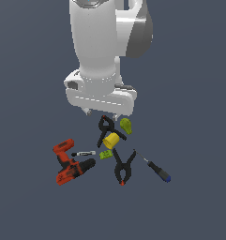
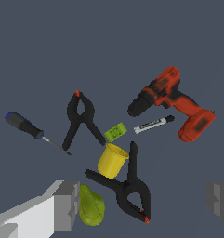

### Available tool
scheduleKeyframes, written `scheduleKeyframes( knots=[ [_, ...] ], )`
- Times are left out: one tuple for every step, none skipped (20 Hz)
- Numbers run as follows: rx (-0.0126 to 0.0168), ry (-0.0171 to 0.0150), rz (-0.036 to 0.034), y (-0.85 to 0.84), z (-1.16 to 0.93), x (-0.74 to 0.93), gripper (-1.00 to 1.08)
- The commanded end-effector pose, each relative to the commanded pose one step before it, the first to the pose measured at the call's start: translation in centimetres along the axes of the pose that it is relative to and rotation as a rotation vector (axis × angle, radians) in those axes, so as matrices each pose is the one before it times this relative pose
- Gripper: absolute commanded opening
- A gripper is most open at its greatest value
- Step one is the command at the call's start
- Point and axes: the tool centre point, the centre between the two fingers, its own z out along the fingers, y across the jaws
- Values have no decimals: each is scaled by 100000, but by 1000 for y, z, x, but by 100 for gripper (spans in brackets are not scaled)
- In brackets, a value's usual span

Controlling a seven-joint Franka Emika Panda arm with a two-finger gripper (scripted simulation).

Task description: Pick up a designated object from a clutter of objects.

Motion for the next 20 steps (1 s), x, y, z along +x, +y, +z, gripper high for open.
scheduleKeyframes(
  knots=[
    [388,-486,6259,-214,1435,325,100],
    [145,-199,2751,-93,625,132,100],
    [129,-198,2758,-92,627,124,100],
    [114,-197,2765,-89,630,116,100],
    [98,-195,2767,-88,631,108,100],
    [82,-193,2773,-84,633,101,100],
    [67,-190,2776,-82,635,94,100],
    [51,-185,2781,-78,637,87,100],
    [36,-181,2784,-75,638,80,100],
    [21,-175,2788,-71,640,73,100],
    [7,-169,2791,-67,641,67,100],
    [-7,-162,2795,-62,643,61,100],
    [-21,-154,2798,-57,644,55,100],
    [-35,-145,2801,-52,645,50,100],
    [-48,-136,2803,-47,646,44,100],
    [-60,-127,2805,-41,647,39,100],
    [-72,-116,2807,-36,648,35,100],
    [-84,-106,2809,-30,648,31,100],
    [-95,-94,2811,-24,649,26,100],
    [-105,-82,2813,-17,649,23,100]
  ],
)
